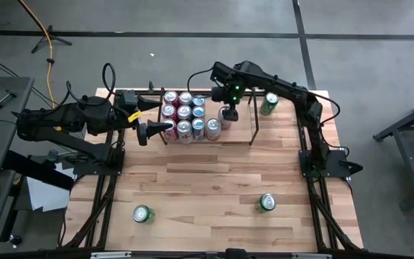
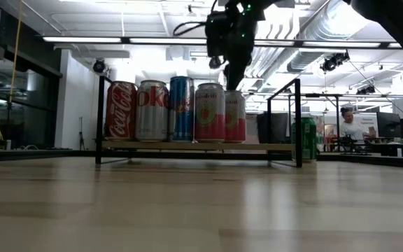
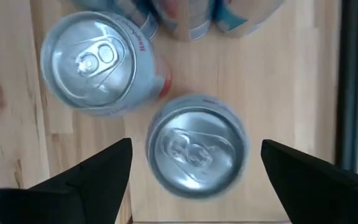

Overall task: Place canned beverage on shelf
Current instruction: Put the pink soda can on the shelf aligned with the other pink soda can

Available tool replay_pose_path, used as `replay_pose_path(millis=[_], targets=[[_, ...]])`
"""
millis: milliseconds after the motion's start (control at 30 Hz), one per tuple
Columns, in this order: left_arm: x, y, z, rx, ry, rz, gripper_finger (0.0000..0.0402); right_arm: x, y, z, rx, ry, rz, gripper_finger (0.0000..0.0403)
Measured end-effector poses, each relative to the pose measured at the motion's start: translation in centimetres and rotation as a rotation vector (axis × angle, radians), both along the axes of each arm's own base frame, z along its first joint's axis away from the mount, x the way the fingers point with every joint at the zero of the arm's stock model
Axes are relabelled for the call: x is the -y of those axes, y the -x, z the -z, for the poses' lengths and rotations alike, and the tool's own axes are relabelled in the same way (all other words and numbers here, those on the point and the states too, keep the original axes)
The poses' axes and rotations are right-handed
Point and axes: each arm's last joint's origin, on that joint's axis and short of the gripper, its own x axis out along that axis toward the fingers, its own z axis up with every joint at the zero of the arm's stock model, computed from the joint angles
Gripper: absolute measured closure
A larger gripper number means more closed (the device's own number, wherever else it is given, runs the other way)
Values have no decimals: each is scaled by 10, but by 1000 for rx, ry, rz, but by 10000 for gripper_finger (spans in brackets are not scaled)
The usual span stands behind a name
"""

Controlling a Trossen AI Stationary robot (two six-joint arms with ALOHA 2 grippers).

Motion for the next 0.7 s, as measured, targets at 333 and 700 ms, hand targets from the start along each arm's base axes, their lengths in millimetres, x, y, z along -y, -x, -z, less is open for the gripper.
replay_pose_path(millis=[333, 700], targets=[[0, 1, 2, -22, -2, -1, 53, -7, 15, -42, 30, 4, 18, 65], [0, 2, 7, -82, -10, 0, 53, -8, 22, -20, -126, 0, 36, 241]])
